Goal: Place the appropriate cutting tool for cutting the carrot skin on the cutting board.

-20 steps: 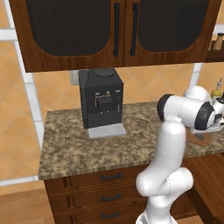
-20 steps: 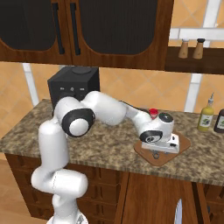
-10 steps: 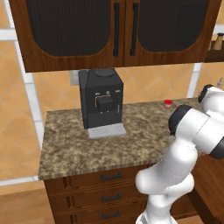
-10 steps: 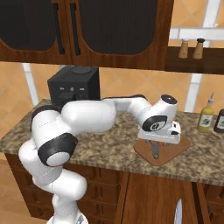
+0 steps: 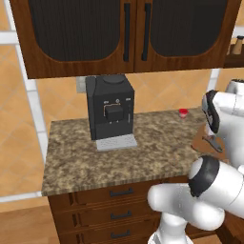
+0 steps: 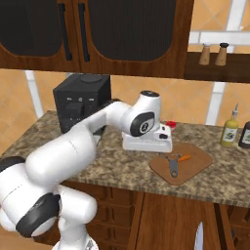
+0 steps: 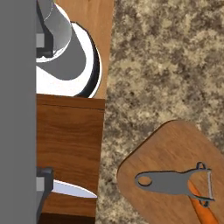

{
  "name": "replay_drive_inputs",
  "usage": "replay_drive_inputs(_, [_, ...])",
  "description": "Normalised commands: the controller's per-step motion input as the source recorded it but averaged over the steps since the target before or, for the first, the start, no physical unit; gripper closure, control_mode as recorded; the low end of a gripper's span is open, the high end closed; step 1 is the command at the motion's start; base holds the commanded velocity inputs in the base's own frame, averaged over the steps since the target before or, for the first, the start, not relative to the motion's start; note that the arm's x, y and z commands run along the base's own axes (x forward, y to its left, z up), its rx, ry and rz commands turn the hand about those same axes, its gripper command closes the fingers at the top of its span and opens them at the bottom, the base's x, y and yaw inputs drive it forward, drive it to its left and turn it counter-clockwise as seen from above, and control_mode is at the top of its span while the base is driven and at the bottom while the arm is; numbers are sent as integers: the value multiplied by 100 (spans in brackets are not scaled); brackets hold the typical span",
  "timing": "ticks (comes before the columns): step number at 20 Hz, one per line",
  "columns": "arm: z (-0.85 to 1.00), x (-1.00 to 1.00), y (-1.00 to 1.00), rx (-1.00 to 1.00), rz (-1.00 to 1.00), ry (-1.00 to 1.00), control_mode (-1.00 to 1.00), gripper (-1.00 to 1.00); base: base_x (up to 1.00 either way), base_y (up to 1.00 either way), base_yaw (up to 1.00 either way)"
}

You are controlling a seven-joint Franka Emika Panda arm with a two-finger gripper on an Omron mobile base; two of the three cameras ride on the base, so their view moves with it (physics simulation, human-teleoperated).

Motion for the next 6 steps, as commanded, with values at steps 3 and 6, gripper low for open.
replay_drive_inputs(3, [39,-54,80,-8,0,3,-100,-100,0,0,0])
replay_drive_inputs(6, [24,-64,76,-9,0,0,-100,-100,0,0,0])
